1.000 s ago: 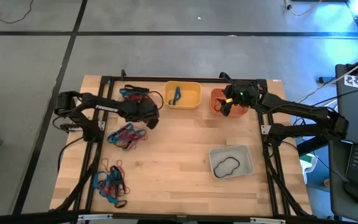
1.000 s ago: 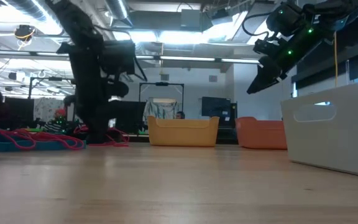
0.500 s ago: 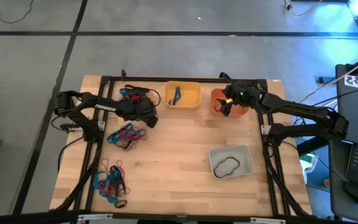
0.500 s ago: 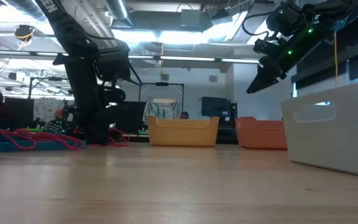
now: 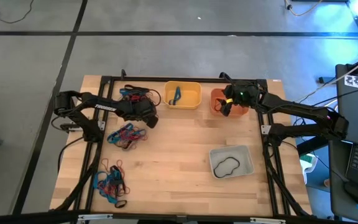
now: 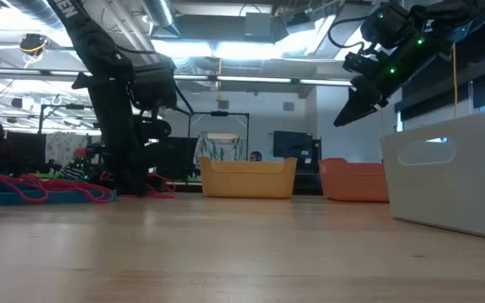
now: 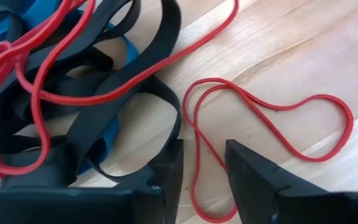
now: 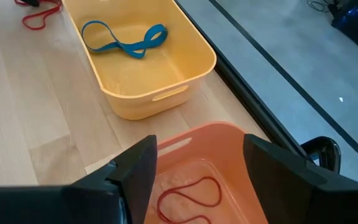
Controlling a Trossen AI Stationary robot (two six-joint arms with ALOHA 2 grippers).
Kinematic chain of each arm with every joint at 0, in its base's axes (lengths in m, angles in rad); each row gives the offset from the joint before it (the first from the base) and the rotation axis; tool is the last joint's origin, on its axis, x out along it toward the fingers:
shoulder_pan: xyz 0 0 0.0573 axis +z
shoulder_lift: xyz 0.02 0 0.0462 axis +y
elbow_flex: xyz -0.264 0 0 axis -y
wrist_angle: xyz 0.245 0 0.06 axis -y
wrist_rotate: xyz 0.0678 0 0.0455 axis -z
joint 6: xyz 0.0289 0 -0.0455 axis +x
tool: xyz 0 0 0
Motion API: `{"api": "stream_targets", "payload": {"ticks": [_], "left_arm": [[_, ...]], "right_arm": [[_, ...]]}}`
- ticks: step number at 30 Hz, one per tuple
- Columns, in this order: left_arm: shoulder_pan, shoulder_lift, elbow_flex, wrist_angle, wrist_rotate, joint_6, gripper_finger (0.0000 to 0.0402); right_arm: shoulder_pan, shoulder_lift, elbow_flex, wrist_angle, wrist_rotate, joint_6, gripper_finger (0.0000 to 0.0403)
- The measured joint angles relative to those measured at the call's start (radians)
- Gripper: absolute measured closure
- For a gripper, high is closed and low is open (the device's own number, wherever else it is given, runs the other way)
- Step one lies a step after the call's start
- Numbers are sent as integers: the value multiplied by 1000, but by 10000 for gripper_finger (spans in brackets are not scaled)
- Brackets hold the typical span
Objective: Sort rubber bands into baskets
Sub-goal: Put the red rubber band into the orange bin
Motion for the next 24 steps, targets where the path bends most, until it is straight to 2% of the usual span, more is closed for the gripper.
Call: {"api": "stream_targets", "payload": {"ticks": [8,12,24], "left_arm": [[-6,1,-1,11,2,86,395],[-33,2,-4,47,-11,134,394],[-157,4,-4,208,9,193,399]], "right_arm": [[0,0,0,35,-7,-5,164],[0,0,0,57,-33,-2,164],[0,0,0,118,-315,30,164]]}}
